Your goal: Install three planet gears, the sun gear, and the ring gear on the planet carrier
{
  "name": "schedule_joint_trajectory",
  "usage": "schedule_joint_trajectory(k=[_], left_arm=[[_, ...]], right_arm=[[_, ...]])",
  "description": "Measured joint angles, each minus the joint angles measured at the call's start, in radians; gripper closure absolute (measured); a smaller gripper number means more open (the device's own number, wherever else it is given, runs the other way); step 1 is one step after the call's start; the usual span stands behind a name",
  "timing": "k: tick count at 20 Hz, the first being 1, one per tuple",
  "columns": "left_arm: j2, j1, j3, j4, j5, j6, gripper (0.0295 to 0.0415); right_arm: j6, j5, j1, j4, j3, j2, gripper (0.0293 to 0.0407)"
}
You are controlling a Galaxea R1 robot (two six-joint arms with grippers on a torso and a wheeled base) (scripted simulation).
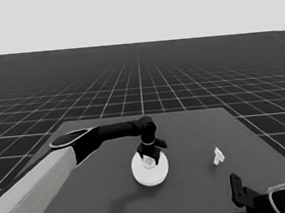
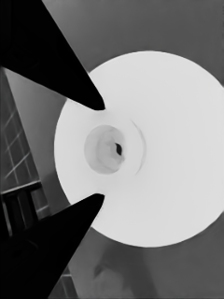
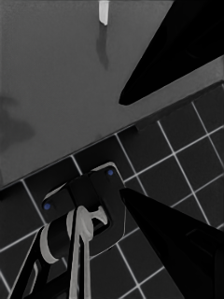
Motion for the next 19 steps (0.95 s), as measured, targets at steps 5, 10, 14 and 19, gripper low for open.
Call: schedule_joint_trajectory(k=[5, 10, 14, 19], left_arm=[[-0.008, -0.04, 0.03, -0.037, 0.011, -0.229, 0.0324], [-0.012, -0.107, 0.053, -0.089, 0.026, -0.534, 0.0326], [-0.012, -0.111, 0.054, -0.092, 0.027, -0.554, 0.0326], [-1.232, -0.398, 1.26, 0.061, -0.775, 1.011, 0.0323]], right_arm=[[0.0, 0.0, 0.0, 0.0, 0.0, 0.0, 0.0315], [0.0, 0.0, 0.0, 0.0, 0.0, 0.0, 0.0315], [0.0, 0.0, 0.0, 0.0, 0.0, 0.0, 0.0315], [0.494, -0.307, 0.468, 0.63, -0.841, 0.356, 0.0314]])
